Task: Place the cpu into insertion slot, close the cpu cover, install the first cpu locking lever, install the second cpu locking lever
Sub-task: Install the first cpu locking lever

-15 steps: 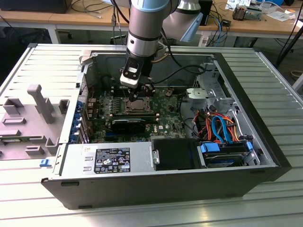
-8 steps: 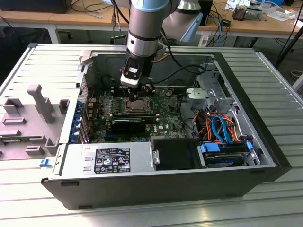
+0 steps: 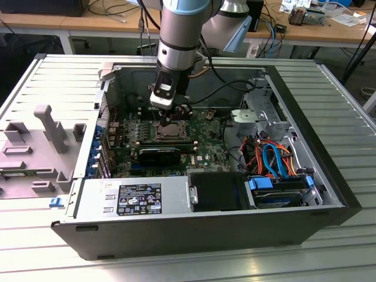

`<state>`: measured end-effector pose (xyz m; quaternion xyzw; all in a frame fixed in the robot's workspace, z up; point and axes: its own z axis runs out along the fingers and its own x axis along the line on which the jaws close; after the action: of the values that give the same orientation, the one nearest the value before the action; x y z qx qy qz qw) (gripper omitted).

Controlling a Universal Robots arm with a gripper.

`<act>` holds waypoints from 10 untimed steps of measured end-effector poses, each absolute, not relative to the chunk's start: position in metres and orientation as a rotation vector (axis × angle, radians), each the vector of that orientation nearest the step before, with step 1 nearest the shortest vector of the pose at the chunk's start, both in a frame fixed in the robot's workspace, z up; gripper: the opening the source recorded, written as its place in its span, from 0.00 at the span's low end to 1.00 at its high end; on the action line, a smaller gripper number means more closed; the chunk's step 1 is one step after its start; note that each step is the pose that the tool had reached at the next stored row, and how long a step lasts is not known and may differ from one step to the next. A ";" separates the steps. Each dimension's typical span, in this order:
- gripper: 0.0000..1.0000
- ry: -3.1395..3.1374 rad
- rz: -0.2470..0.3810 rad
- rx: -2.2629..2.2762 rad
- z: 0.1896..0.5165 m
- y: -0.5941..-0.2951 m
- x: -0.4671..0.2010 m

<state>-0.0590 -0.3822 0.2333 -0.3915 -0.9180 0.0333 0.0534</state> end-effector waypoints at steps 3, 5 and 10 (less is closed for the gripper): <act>0.11 -2.795 0.102 -1.180 0.233 -0.382 -0.059; 0.11 -2.797 0.102 -1.174 0.233 -0.382 -0.059; 0.11 -2.803 0.103 -1.161 0.233 -0.382 -0.059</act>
<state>-0.0590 -0.3822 0.2333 -0.3819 -0.9221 0.0338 0.0530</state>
